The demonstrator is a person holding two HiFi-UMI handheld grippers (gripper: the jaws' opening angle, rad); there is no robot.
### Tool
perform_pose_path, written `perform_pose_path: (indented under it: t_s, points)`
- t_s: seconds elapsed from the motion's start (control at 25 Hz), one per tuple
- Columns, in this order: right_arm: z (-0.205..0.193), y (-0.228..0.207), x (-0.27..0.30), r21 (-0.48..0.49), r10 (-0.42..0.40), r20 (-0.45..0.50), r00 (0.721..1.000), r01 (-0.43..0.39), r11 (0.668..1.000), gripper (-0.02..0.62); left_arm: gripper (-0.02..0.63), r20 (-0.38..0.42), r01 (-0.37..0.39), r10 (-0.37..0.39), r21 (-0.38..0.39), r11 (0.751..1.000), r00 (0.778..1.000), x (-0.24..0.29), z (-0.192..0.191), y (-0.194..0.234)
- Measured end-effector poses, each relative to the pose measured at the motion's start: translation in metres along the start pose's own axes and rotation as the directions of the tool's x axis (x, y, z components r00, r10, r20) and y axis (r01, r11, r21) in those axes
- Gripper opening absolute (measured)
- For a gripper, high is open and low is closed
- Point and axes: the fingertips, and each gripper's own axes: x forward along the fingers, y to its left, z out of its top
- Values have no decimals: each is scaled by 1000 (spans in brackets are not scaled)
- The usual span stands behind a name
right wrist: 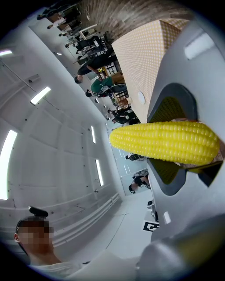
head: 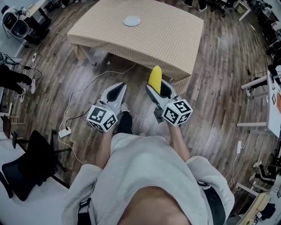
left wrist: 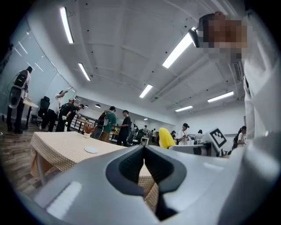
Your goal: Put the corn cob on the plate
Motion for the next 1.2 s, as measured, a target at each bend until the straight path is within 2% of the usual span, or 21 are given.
perform_pose_path:
  t_s: [0.24, 0.64, 1.0, 1.2]
  points:
    - [7, -20, 48, -16, -2, -18, 1000, 1, 1000, 258, 8, 2, 6, -6, -7, 1000, 1000, 29, 5, 43]
    - [32, -46, 163, -8, -16, -37, 999, 16, 1000, 256, 8, -3, 22, -22, -23, 1000, 1000, 81, 34, 149]
    - [66, -61, 262, -26, -40, 11, 999, 41, 999, 256, 8, 8, 59, -59, -13, 998, 998, 121, 67, 243]
    - [67, -68, 296, -19, -83, 29, 996, 84, 996, 258, 8, -8, 104, -104, -20, 994, 995, 137, 67, 279]
